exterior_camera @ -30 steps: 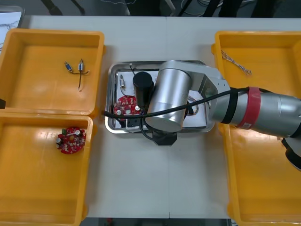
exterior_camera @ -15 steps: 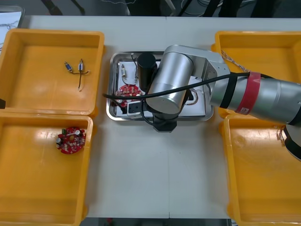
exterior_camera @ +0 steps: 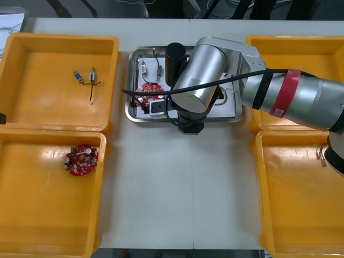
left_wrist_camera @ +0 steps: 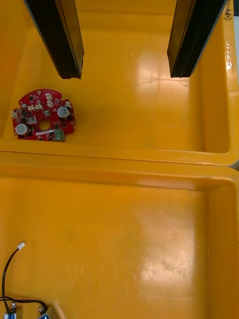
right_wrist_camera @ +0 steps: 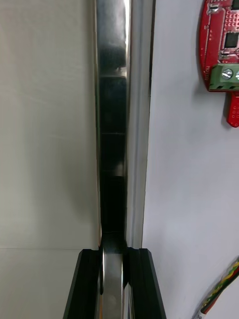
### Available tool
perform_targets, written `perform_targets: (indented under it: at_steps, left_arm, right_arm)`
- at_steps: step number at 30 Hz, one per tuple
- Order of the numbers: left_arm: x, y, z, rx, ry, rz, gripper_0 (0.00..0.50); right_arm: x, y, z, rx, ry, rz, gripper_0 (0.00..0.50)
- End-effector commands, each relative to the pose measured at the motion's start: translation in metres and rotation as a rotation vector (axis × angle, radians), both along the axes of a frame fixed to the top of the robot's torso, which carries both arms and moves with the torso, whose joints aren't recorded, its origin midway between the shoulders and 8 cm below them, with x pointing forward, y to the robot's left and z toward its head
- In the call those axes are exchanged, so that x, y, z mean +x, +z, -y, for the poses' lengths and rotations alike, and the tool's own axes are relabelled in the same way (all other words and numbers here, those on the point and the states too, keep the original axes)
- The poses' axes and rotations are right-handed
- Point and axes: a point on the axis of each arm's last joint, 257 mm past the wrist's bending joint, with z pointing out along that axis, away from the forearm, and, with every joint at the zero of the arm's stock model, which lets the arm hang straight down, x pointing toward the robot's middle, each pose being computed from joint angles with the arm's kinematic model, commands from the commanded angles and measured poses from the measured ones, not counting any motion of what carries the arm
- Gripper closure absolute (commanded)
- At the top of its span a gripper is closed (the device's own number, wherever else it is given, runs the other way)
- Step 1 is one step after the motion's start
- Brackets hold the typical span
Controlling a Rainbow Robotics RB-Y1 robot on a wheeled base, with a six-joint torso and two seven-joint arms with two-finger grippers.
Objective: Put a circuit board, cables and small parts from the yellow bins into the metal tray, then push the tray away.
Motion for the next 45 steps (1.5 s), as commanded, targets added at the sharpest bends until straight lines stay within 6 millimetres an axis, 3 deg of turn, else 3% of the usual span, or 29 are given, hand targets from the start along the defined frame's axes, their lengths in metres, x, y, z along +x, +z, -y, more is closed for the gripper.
perform_targets:
  at_steps: [1,24,42,43,44,45]
  left_arm:
    - [-0.006,0.000,-0.004,0.031,-0.024,0.006,0.000]
    - [-0.006,0.000,-0.004,0.031,-0.024,0.006,0.000]
    - [-0.006,0.000,-0.004,0.031,-0.024,0.006,0.000]
    - [-0.006,0.000,-0.004,0.031,-0.024,0.006,0.000]
    - [-0.006,0.000,-0.004,0.031,-0.024,0.006,0.000]
    - [-0.006,0.000,-0.004,0.031,-0.024,0.006,0.000]
  right_arm:
    - [0.030,0.044,-0.020,0.031,0.034,0.096,0.500]
    - [0.084,0.075,-0.032,0.076,0.074,0.250,0.500]
    - [0.100,0.082,-0.027,0.081,0.073,0.281,0.498]
    - [0.100,0.082,-0.027,0.080,0.074,0.280,0.414]
    - [0.099,0.082,-0.028,0.079,0.076,0.281,0.371]
    - [0.100,0.082,-0.026,0.079,0.072,0.281,0.281]
